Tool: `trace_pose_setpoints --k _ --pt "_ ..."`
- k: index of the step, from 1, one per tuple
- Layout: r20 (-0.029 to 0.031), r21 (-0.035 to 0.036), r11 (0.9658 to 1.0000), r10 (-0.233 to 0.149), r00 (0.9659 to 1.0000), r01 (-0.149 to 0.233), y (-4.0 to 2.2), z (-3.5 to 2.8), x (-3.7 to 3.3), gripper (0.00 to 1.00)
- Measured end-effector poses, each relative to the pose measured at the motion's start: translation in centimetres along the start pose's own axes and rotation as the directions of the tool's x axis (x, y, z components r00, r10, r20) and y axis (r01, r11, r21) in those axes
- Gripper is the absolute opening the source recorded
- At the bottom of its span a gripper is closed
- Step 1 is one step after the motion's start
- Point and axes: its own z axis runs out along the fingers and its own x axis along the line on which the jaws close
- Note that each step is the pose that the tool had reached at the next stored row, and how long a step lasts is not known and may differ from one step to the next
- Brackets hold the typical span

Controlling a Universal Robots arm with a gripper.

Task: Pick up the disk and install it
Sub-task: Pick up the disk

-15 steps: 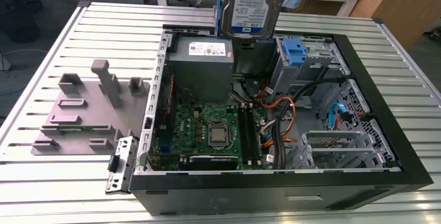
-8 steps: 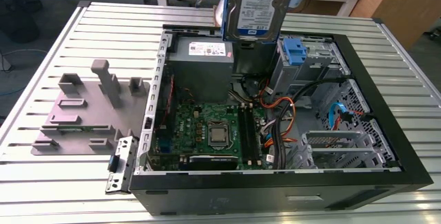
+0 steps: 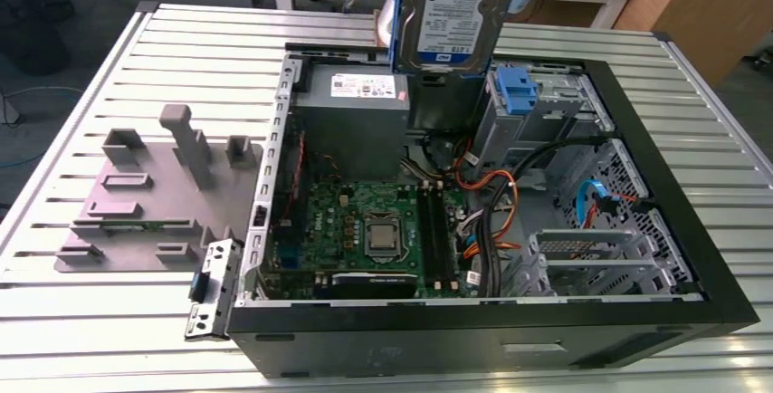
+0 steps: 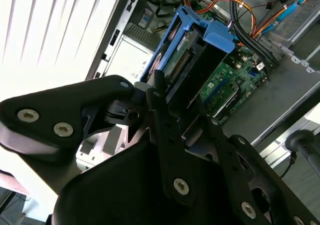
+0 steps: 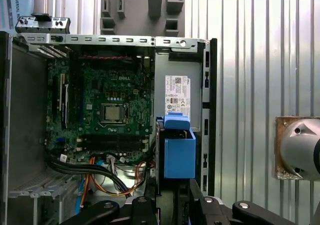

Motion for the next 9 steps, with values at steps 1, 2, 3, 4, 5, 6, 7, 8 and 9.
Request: trace_pose_setpoints --k 1,2,3,4,5,6,7,8,9 --pt "0.0002 0.0001 1.0 0.0 1.0 0.0 0.0 0.01 0.05 0.35" --pt "-0.0001 0.0 1.0 0.0 1.0 0.0 -0.01 -0.01 0.12 0.35" --pt "-0.0001 -0.0001 1.0 0.0 1.0 0.0 -0.01 -0.01 0.23 0.35" --pt "-0.0001 0.0 1.0 0.0 1.0 0.0 -0.01 -0.01 0.37 0.35" --pt "-0.0002 -0.0001 1.0 0.001 1.0 -0.001 -0.02 -0.01 0.53 0.35" --pt "-0.0002 0.0 1.0 0.001 1.0 -0.001 -0.02 -0.02 0.7 0.35" --pt "-0.0004 0.0 1.0 0.002 1.0 -0.002 -0.03 -0.02 0.89 0.35" --pt "-0.0003 0.0 1.0 0.002 1.0 -0.002 -0.03 -0.03 1.1 0.35" --pt "-0.0003 0.0 1.0 0.003 1.0 -0.003 -0.03 -0.03 1.3 0.35"
